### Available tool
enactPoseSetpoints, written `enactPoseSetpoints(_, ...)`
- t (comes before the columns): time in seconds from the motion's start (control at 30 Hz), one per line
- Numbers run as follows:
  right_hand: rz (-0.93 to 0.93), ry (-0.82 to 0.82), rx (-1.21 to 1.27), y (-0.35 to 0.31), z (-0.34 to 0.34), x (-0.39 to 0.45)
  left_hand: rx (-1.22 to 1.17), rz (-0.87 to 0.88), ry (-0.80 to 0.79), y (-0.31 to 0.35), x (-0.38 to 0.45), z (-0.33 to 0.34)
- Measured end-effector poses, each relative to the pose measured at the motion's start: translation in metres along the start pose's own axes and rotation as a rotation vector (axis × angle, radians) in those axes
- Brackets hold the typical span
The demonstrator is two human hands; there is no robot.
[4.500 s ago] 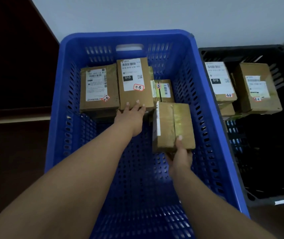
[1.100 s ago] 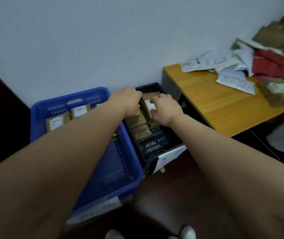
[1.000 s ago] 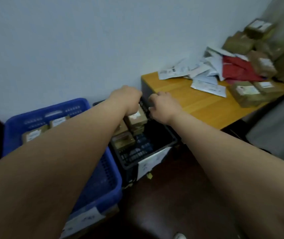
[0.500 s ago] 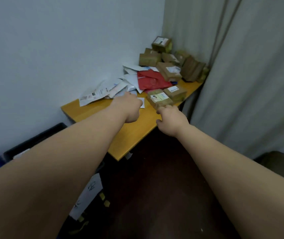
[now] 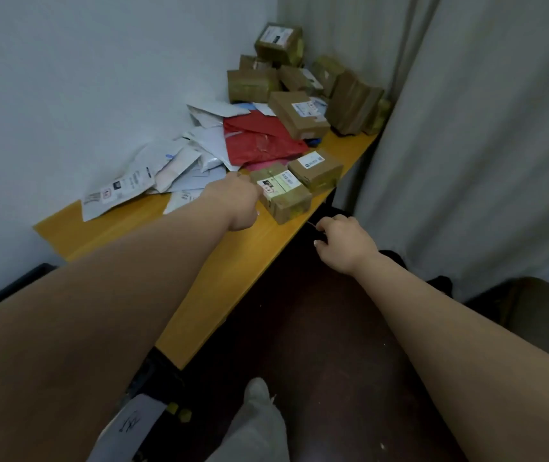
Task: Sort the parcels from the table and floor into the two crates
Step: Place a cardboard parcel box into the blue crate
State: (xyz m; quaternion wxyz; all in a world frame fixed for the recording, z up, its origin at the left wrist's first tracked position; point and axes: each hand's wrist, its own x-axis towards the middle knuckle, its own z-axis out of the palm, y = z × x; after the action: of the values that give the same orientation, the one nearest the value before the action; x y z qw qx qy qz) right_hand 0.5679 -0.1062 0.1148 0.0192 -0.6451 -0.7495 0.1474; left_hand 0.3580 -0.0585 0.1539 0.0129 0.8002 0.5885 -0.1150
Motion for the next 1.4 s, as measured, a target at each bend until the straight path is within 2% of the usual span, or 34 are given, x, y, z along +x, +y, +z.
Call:
enactPoseSetpoints(0.23,0.091,-0.097,0.040,0.024,0.016,0.111,0.018,0.007,-0.239,-0.039,0.107,0.038)
enactPoseSetpoints(0.6,0.175,-0.232,0.108,0.063,0.054,0.204,-0.257,0.032,-0.225,-0.034,0.197,0.085)
enactPoseSetpoints(0.87,0.190,-0.213,0.184,0.097,0.055,0.263,-0.263,-0.063,-0.253,-0.020,0.251,0.089)
enactPoseSetpoints(1.17,0.189,-0.258,0.220,0.154,0.053,0.310,-0.287,-0.093,-0.173,0.025,0.325,0.078)
enactPoseSetpoints(1.4,0.150,-0.283,0.268,0.180,0.058,0.326,-0.222,-0.239,-0.275,0.048,0.362,0.080)
